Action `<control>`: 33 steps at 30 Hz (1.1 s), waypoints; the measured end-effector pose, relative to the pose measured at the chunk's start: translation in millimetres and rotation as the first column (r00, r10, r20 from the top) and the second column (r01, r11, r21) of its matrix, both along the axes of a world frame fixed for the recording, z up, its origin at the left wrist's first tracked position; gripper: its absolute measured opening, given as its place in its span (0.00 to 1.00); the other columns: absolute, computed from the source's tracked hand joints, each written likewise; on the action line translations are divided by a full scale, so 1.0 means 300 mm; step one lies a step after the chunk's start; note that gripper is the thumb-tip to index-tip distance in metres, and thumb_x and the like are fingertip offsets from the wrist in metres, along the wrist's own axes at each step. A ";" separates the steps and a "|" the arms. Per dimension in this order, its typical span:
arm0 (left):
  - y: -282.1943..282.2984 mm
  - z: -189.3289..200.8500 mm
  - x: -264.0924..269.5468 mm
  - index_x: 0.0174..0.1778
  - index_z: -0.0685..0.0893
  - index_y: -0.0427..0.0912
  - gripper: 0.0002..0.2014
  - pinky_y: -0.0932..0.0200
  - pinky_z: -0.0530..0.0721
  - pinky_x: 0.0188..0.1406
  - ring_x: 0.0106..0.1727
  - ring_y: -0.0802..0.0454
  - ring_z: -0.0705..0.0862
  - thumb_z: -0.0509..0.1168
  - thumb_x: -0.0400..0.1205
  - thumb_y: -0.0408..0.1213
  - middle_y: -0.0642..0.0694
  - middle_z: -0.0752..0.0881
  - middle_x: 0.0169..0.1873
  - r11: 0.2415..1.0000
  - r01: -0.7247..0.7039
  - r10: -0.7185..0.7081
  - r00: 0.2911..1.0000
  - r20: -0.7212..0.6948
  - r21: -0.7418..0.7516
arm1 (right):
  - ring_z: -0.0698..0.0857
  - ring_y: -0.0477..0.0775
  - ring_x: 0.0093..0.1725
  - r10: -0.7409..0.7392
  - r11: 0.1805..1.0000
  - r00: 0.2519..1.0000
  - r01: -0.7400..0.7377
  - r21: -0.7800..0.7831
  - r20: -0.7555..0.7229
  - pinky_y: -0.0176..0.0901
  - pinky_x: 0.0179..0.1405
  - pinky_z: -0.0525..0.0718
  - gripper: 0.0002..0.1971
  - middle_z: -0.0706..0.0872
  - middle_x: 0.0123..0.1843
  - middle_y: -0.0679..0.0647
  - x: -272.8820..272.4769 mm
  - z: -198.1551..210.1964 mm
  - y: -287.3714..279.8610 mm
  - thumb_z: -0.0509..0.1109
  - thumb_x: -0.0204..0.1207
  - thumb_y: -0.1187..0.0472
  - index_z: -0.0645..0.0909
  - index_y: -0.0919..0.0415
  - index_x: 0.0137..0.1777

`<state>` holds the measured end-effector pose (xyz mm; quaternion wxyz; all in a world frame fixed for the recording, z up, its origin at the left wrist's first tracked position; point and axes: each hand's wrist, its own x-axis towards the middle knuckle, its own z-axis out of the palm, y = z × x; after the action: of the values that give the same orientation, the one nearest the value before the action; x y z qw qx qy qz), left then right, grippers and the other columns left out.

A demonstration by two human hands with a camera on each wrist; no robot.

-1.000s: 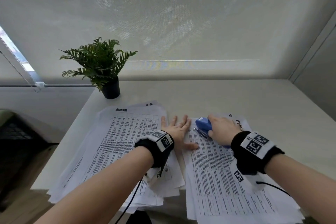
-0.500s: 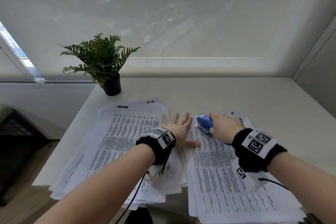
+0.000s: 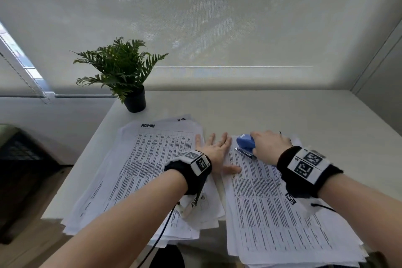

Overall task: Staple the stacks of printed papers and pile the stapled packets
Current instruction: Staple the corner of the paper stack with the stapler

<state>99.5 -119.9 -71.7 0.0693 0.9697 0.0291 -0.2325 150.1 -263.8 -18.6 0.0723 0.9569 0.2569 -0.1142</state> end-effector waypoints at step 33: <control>0.010 0.015 0.015 0.84 0.41 0.47 0.56 0.31 0.41 0.80 0.84 0.42 0.49 0.64 0.70 0.70 0.48 0.49 0.84 0.998 -0.017 0.024 0.994 0.109 -0.058 | 0.83 0.64 0.52 -0.113 0.971 0.985 0.137 0.195 -0.130 0.48 0.44 0.76 0.14 0.83 0.57 0.64 0.024 -0.078 -0.050 0.59 0.79 0.58 0.66 0.61 0.62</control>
<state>104.0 -117.0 -67.3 0.1005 0.9783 0.0286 -0.1788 157.2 -279.0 -41.9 -0.0484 0.9652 0.2103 -0.1478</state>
